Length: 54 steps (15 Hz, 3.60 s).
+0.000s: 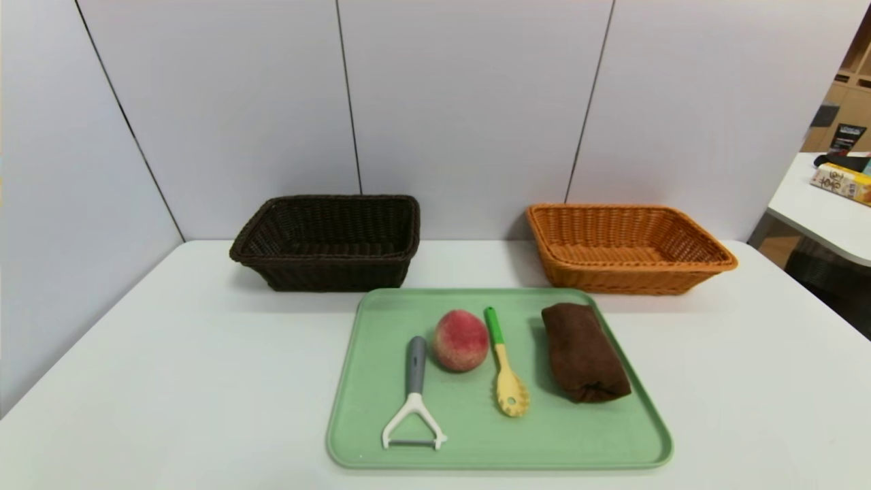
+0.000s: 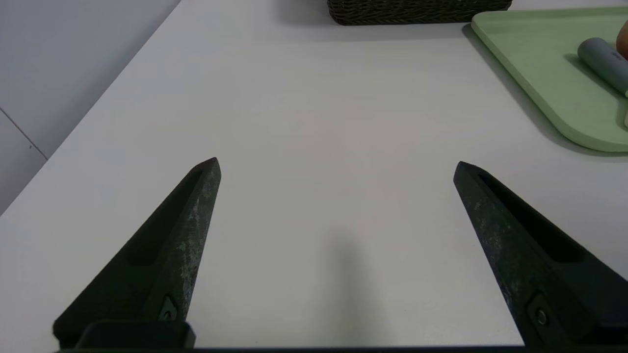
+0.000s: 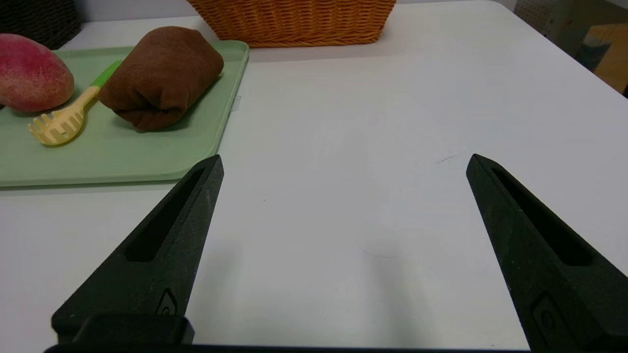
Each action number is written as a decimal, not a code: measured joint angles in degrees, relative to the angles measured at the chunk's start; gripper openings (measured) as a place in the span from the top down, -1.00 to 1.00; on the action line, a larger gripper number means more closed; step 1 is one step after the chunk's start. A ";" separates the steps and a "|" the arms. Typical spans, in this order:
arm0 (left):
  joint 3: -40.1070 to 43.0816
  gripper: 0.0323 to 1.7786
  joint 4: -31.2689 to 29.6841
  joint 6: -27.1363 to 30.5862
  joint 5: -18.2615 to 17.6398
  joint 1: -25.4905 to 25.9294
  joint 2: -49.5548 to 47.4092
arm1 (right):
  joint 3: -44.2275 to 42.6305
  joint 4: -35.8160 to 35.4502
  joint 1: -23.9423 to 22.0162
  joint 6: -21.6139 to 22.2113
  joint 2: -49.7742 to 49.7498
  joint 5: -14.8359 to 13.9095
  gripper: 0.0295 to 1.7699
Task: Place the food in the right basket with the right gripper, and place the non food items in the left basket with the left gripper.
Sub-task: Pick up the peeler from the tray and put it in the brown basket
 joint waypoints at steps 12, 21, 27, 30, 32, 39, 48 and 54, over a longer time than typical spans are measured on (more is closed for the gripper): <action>-0.13 -0.90 0.00 1.05 -0.04 0.00 0.00 | -0.05 -0.04 0.00 -0.43 0.00 0.00 -0.93; -16.96 -0.90 11.29 -1.76 -1.39 -0.12 11.24 | -18.46 9.69 0.39 -0.52 10.93 2.02 -0.93; -37.13 -0.90 19.11 -2.67 -3.95 -0.17 38.35 | -29.93 16.73 1.41 -0.78 33.34 4.46 -0.93; -46.40 -0.90 20.96 -2.96 -5.17 -0.15 52.08 | -37.95 17.91 1.63 -0.87 44.97 6.67 -0.93; -51.99 -0.90 21.48 -4.01 -5.55 -0.62 59.26 | -44.29 18.05 1.66 -1.28 52.21 8.67 -0.93; -65.05 -0.90 21.24 -4.51 -10.51 -9.76 71.83 | -59.17 16.97 4.27 -8.05 70.00 18.26 -0.93; -74.23 -0.90 20.76 -19.68 0.05 -34.28 88.33 | -62.60 16.90 10.61 -5.86 77.12 18.60 -0.93; -80.06 -0.90 22.91 -33.37 9.30 -43.23 98.95 | -63.45 15.71 10.53 -5.06 79.26 18.24 -0.93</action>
